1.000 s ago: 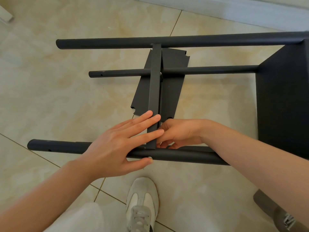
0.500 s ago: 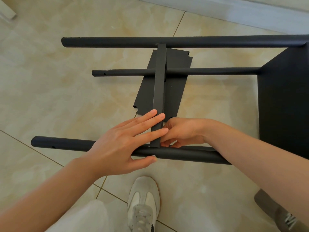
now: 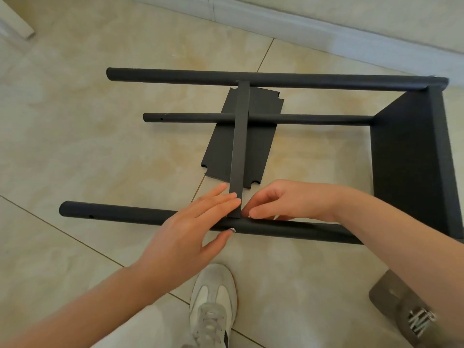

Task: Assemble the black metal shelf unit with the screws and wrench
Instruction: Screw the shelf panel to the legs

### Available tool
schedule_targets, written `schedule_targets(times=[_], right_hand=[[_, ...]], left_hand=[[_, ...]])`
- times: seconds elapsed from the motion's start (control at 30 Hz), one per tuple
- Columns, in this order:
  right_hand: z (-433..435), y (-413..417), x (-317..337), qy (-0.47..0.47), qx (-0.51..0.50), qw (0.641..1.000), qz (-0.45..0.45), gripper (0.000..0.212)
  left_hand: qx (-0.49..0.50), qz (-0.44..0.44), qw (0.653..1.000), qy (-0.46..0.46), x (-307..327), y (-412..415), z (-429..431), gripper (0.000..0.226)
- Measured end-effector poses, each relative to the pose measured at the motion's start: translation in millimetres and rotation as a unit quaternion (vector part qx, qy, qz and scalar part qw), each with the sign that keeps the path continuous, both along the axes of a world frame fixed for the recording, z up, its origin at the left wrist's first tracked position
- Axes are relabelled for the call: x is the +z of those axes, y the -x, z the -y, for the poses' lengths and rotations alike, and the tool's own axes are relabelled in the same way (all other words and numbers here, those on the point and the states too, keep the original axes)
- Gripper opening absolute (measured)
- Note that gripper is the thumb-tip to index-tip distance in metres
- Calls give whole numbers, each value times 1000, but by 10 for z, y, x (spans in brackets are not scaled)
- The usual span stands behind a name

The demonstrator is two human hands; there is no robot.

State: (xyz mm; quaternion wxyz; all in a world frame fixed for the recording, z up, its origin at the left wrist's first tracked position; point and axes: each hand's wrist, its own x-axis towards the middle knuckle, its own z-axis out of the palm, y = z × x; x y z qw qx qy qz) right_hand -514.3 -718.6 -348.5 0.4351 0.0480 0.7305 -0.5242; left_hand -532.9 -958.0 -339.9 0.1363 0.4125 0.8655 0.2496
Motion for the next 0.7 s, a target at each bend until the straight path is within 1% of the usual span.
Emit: schedule_targets(times=[0.1, 0.13, 0.17, 0.2, 0.23, 0.3, 0.33, 0.37, 0.43, 0.5, 0.53, 0.6, 0.63, 0.7], right_hand=[[8, -80, 48, -37, -3, 998, -42, 15], [20, -107, 60, -53, -10, 997, -59, 14], [24, -133, 54, -67, -19, 995, -74, 14], [36, -164, 50, -81, -28, 992, -89, 13], [56, -205, 51, -92, -37, 990, -101, 13], [89, -293, 44, -108, -57, 985, -121, 14], [105, -332, 49, -117, -62, 982, -131, 15], [122, -365, 57, -128, -63, 980, -141, 14], [160, -415, 74, -152, -60, 973, -161, 15], [191, -455, 91, -171, -49, 968, -176, 20], [201, -473, 96, -177, -42, 967, -181, 23], [216, -511, 96, -191, -33, 963, -188, 28], [229, -526, 92, -202, -29, 959, -197, 29], [249, -548, 81, -224, -21, 948, -225, 30]], left_hand=[[55, 20, 994, -89, 43, -135, 31, 33], [74, 39, 990, -114, 54, -200, 42, 26], [108, 82, 983, -127, 48, -255, 34, 19], [158, 152, 967, -128, 52, -298, 29, 12], [215, 241, 940, -114, 59, -323, 25, 8], [316, 406, 854, -75, 38, -316, 42, 7], [354, 466, 808, -71, 12, -293, 59, 15], [385, 518, 759, -87, -10, -263, 78, 25], [429, 596, 658, -165, -30, -202, 101, 41], [454, 632, 574, -254, -24, -147, 110, 47], [466, 636, 543, -288, -21, -115, 110, 49], [486, 638, 499, -330, -23, -51, 99, 49], [491, 638, 485, -341, -27, -33, 97, 48], [494, 641, 474, -346, -37, -21, 96, 46]])
